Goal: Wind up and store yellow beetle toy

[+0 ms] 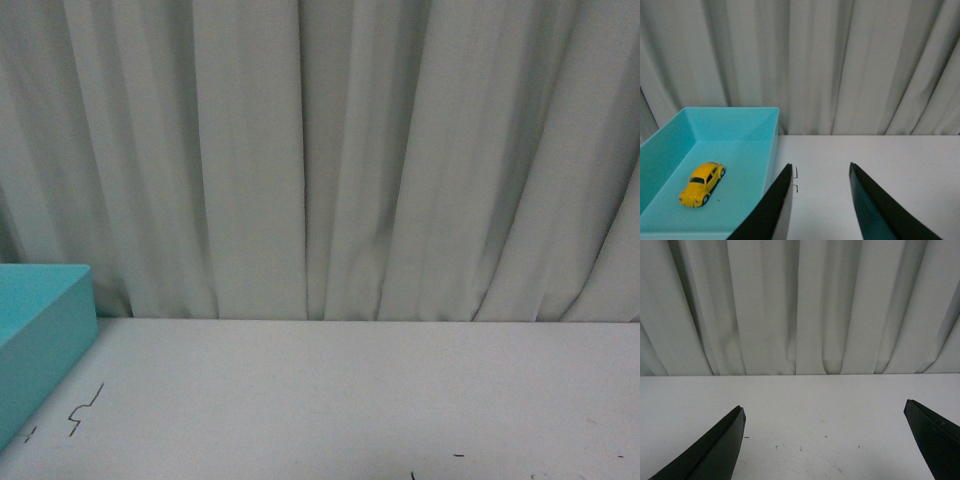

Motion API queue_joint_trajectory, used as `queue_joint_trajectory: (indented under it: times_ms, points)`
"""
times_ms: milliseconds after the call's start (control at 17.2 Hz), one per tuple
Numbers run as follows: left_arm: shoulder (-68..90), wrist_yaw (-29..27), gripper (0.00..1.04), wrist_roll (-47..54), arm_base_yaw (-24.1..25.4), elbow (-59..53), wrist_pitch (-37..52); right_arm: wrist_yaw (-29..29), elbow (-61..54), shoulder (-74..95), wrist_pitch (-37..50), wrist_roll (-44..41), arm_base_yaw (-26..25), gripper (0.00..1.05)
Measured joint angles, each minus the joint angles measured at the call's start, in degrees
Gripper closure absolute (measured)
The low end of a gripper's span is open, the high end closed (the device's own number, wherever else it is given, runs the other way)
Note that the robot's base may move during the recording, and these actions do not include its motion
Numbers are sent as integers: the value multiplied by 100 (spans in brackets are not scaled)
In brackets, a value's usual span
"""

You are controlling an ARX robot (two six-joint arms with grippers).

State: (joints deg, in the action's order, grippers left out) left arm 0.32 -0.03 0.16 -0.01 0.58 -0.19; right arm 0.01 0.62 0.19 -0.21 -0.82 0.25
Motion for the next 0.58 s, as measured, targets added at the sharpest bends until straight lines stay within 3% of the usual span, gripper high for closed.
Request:
queue_joint_trajectory:
  times_ms: [175,349,582]
  points:
    - [0,0,29,0,0,0,2,0,0,0,0,0,0,7]
    - [0,0,5,4,0,0,2,0,0,0,0,-2,0,7]
    - [2,0,7,2,0,0,2,0,0,0,0,0,0,7]
